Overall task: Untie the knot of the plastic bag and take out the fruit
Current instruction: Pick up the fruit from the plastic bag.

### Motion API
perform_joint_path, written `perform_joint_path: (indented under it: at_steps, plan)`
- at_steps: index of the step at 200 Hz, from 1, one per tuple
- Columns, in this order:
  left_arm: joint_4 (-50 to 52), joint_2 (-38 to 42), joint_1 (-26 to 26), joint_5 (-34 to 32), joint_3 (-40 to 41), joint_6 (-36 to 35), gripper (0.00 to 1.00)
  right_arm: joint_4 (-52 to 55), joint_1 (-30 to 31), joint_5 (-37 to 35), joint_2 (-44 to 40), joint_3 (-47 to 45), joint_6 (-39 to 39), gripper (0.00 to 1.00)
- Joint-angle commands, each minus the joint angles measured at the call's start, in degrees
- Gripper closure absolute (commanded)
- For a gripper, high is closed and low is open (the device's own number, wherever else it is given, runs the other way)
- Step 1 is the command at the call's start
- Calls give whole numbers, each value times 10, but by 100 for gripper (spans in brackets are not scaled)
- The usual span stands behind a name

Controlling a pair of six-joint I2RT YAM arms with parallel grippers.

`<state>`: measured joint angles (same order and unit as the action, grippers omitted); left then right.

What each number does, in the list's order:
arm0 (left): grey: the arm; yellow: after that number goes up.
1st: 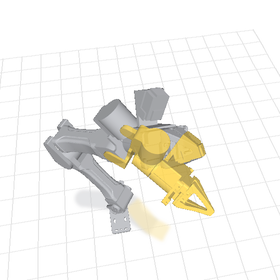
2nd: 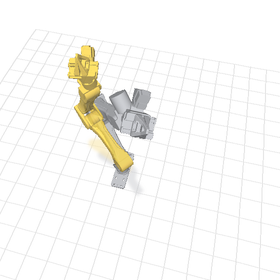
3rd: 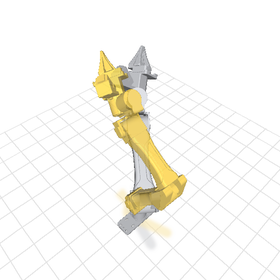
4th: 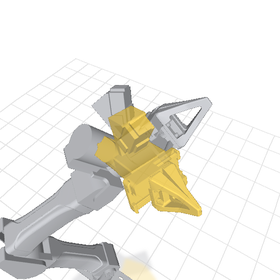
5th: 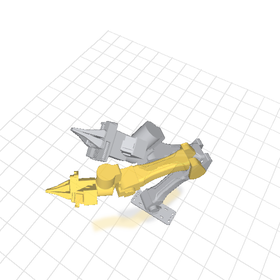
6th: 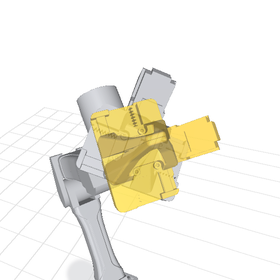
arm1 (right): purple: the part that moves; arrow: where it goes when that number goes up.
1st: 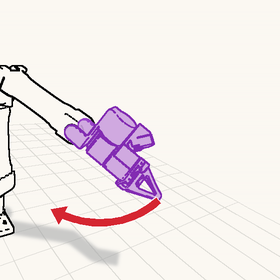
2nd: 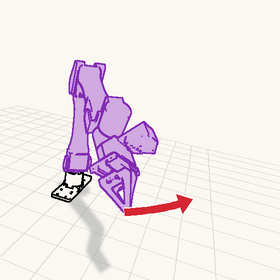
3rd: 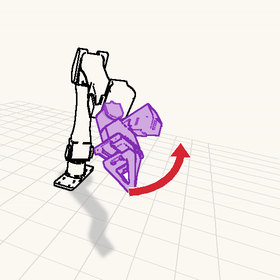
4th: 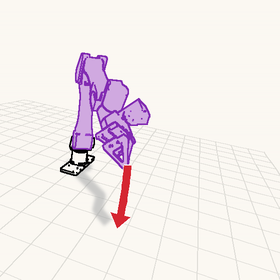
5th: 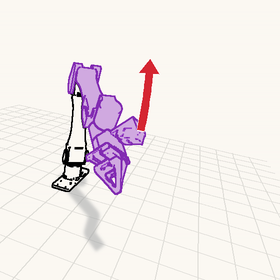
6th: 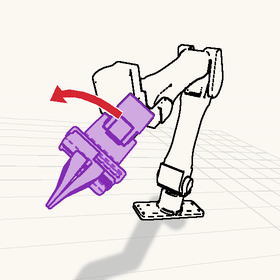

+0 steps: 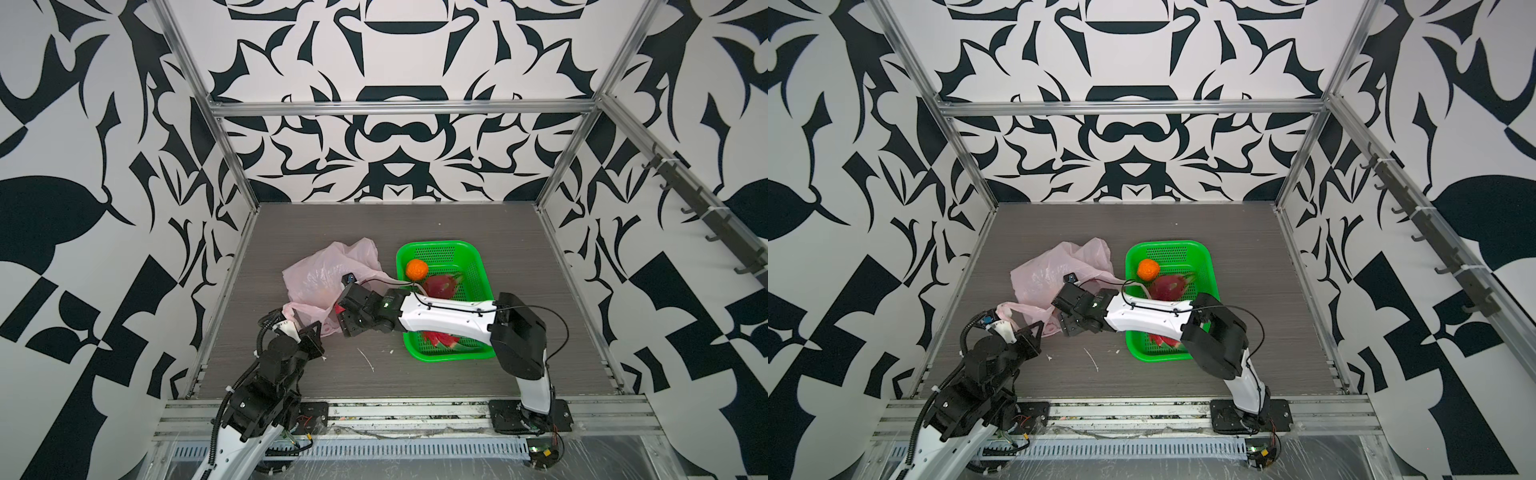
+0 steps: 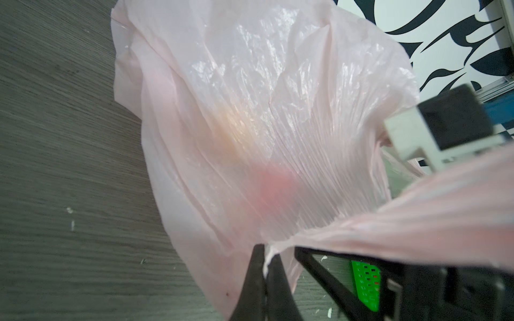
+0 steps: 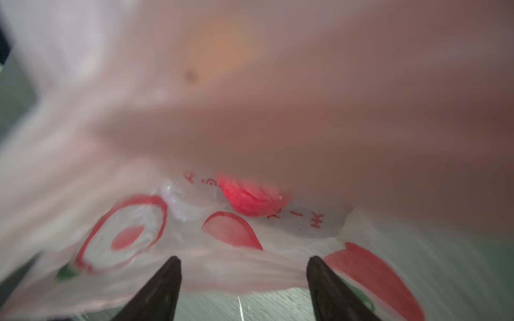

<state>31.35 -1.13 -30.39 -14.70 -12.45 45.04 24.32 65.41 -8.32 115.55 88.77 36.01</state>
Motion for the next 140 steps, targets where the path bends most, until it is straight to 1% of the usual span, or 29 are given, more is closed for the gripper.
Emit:
perform_joint_path:
  at_steps: [1,8,17,21,27,59,104,140]
  plan:
    - [14,8,-1,7,-5,-4,100,-25,-5,-12,-9,36,35,17]
    - [14,8,-1,8,-5,-4,100,-23,-5,-20,-7,38,36,13]
    - [16,8,-1,11,-5,-4,100,-24,-5,-22,-7,38,39,12]
    - [15,8,-2,10,-5,-4,100,-23,-5,-40,-8,38,39,12]
    - [16,8,-2,11,-5,-4,100,-24,-5,-48,-8,38,40,12]
    - [13,8,-2,14,-2,-3,100,-39,-5,-67,-12,34,38,14]
    - [11,8,-2,18,0,-2,100,-51,-11,-64,22,58,30,14]
    - [7,8,-2,21,4,1,100,-60,-17,-44,57,77,28,13]
